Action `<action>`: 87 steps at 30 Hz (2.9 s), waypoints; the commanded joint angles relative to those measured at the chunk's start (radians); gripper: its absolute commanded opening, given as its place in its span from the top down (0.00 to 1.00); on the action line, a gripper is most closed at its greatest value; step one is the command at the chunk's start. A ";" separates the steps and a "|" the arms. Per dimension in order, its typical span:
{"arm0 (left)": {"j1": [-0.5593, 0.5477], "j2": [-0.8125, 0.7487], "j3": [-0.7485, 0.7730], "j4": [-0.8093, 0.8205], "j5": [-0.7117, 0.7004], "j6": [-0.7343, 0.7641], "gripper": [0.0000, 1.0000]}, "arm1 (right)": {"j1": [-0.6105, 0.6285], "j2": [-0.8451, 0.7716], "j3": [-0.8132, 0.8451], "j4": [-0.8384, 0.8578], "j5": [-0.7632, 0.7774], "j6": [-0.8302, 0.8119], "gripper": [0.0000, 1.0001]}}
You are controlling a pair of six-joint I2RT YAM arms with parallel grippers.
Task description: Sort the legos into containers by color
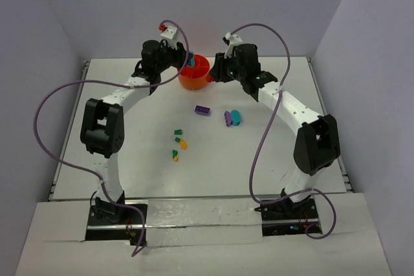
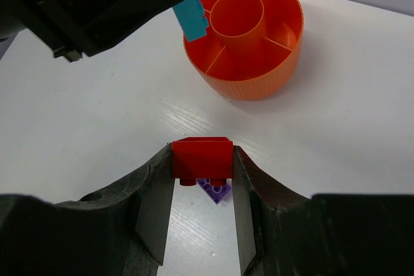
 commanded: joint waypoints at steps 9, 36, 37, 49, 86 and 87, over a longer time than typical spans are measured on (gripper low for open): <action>-0.010 0.129 0.127 0.190 -0.068 0.057 0.95 | -0.002 0.017 0.049 0.033 0.030 -0.008 1.00; -0.018 0.229 0.199 0.157 -0.110 0.016 0.49 | -0.012 0.079 0.107 0.025 0.072 0.010 1.00; -0.018 0.228 0.201 0.154 -0.110 0.013 0.45 | -0.012 0.082 0.112 0.026 0.077 0.012 1.00; 0.034 0.069 0.286 -0.002 -0.095 -0.028 0.12 | -0.011 0.145 0.195 0.041 0.111 0.049 1.00; 0.275 -0.385 -0.111 -0.340 0.187 -0.132 0.01 | 0.058 0.459 0.424 0.119 0.150 -0.159 0.93; 0.275 -0.383 -0.109 -0.341 0.188 -0.132 0.01 | 0.059 0.467 0.436 0.111 0.151 -0.159 0.93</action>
